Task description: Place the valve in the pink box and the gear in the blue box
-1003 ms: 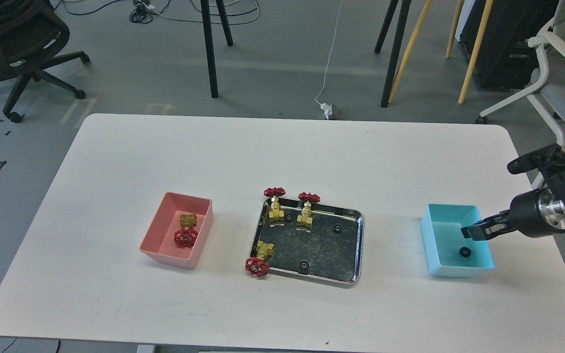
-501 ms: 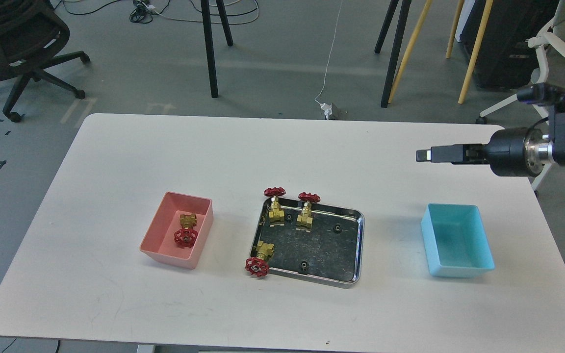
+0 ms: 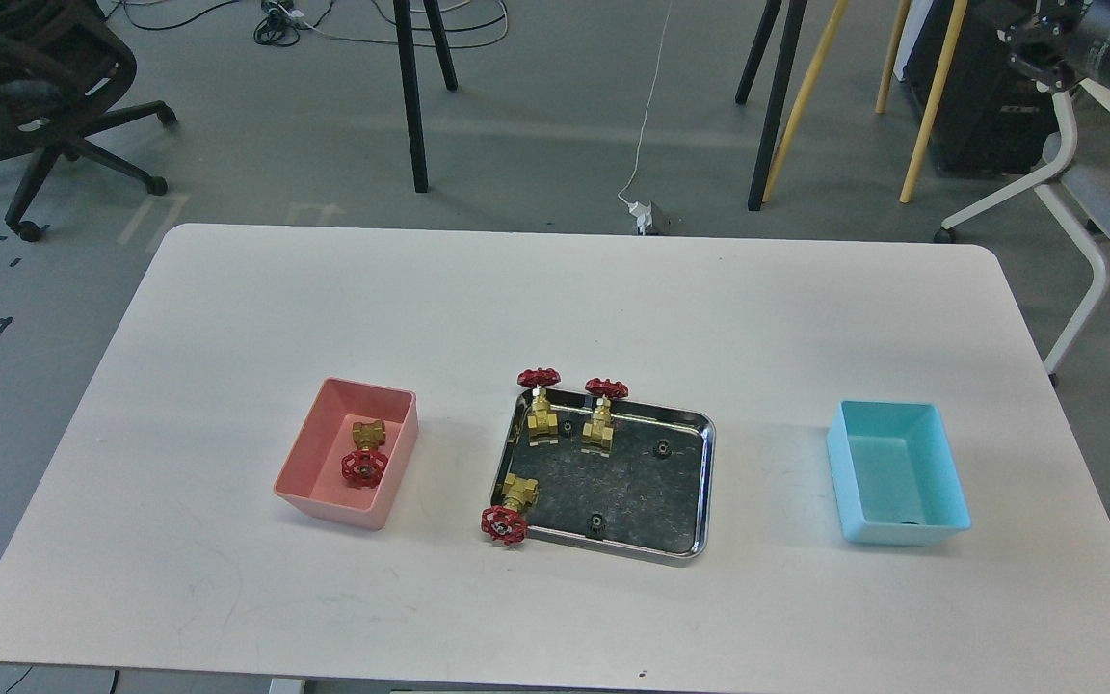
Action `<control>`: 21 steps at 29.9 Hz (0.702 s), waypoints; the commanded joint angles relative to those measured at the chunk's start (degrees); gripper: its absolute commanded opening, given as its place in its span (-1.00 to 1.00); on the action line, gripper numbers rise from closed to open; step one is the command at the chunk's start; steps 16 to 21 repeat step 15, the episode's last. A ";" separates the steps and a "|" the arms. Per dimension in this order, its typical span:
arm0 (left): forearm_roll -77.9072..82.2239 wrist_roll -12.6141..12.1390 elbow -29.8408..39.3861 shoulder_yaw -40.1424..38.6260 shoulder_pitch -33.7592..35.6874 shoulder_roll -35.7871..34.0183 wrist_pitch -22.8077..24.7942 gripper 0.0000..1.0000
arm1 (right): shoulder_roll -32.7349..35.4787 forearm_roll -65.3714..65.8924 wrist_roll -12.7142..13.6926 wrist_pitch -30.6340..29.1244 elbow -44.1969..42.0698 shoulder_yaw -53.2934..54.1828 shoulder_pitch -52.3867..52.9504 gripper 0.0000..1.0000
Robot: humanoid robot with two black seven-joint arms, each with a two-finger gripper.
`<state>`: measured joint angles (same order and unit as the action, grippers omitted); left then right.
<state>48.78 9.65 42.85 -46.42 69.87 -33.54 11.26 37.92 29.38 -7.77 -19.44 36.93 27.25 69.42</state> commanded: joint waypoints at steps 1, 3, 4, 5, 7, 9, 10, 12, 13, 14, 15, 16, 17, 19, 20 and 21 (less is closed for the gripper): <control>-0.26 -0.34 -3.72 0.01 1.58 2.85 0.08 0.97 | -6.09 -2.31 2.49 5.10 -7.11 -0.18 2.46 0.76; -0.35 -0.34 -6.62 0.01 3.25 4.79 0.08 0.97 | -10.13 -2.39 3.19 7.74 -12.47 -0.10 4.48 0.75; -0.35 -0.34 -7.85 0.01 3.86 5.58 0.08 0.97 | -11.89 -2.48 3.28 8.27 -14.84 -0.10 5.19 0.75; -0.35 -0.34 -9.26 0.01 4.48 6.46 0.08 0.97 | -13.82 -2.48 3.20 8.45 -17.48 -0.10 5.81 0.73; -0.35 -0.34 -10.06 0.01 4.75 7.25 -0.01 0.97 | -16.64 -2.48 3.20 8.45 -21.53 -0.10 6.86 0.71; -0.35 -0.34 -10.06 0.01 4.49 7.26 -0.01 0.97 | -18.23 -2.48 3.11 9.32 -23.13 -0.18 6.87 0.75; -0.35 -0.34 -10.06 0.01 4.31 7.26 0.07 0.97 | -18.85 -2.48 2.93 9.77 -23.04 -0.18 6.78 0.84; -0.35 -0.34 -10.06 0.10 3.96 7.17 0.16 0.97 | -20.25 -2.48 3.11 10.73 -22.34 -0.10 6.87 0.95; -0.35 -0.34 -10.06 0.10 3.87 7.17 0.25 0.97 | -20.69 -2.48 2.76 11.43 -22.25 -0.10 6.87 0.95; -0.35 -0.34 -9.97 0.10 3.78 7.17 0.43 0.97 | -20.87 -2.48 2.76 11.61 -22.08 -0.10 6.96 0.97; -0.35 -0.34 -10.06 0.10 3.69 7.08 0.43 0.97 | -20.70 -2.57 2.67 11.53 -21.99 -0.10 7.04 0.97; -0.35 -0.34 -10.06 0.10 3.69 7.08 0.43 0.97 | -20.70 -2.57 2.67 11.53 -21.99 -0.10 7.04 0.97; -0.35 -0.34 -10.06 0.10 3.69 7.08 0.43 0.97 | -20.70 -2.57 2.67 11.53 -21.99 -0.10 7.04 0.97; -0.35 -0.34 -10.06 0.10 3.69 7.08 0.43 0.97 | -20.70 -2.57 2.67 11.53 -21.99 -0.10 7.04 0.97; -0.35 -0.34 -10.06 0.10 3.69 7.08 0.43 0.97 | -20.70 -2.57 2.67 11.53 -21.99 -0.10 7.04 0.97; -0.35 -0.34 -10.06 0.10 3.69 7.08 0.43 0.97 | -20.70 -2.57 2.67 11.53 -21.99 -0.10 7.04 0.97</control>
